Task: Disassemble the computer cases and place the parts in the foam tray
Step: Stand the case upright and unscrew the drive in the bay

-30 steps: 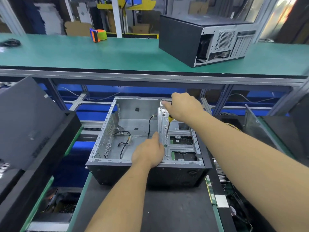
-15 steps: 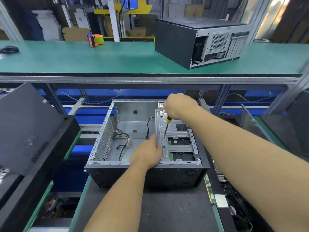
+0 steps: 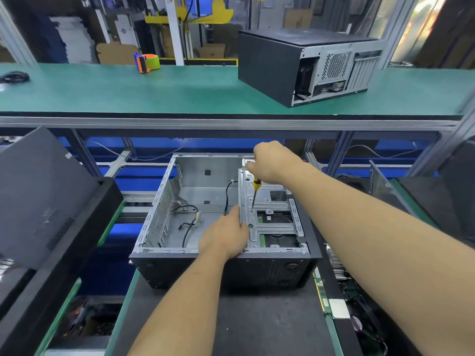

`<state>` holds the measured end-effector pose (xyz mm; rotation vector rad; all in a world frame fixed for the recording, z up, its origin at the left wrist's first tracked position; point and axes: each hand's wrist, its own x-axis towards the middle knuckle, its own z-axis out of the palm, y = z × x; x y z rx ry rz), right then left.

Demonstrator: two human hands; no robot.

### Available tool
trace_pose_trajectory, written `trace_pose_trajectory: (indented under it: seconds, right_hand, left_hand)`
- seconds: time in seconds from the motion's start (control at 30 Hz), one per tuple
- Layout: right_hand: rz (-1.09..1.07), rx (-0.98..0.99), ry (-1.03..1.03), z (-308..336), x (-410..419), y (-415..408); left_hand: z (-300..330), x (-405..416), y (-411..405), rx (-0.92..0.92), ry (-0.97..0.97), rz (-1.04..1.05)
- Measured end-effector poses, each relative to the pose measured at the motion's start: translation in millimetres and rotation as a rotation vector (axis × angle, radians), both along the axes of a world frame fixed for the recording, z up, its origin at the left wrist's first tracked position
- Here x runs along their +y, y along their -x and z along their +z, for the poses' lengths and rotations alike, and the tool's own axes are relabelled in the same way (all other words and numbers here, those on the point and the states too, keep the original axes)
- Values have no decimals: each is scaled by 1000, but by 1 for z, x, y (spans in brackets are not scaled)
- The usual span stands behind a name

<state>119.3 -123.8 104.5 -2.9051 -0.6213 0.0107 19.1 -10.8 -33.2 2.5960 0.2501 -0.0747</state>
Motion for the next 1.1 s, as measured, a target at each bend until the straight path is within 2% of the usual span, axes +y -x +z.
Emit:
trace_pose_trajectory:
  seconds: [0.13,0.37,0.63,0.87,1.0,1.1]
  right_hand:
    - [-63,11,9,-3,-3,-2]
    - [194,43,86,5,-8,1]
    - [-46,21,64,-4,-6,-1]
    - [198,75,111,5,-2,4]
    - [202,130,78,7,-1,8]
    - [107,129,76,4,0,7]
  left_hand:
    - [-1,-1,0,1,-10,-3]
    - [-1,0,0,-1,-9,-1]
    - [-2,0,-1,3,-25,3]
    - [-2,1,-1,7,-15,4]
    - [-2,1,0,8,-21,9]
    - [-1,1,-1,11,-21,5]
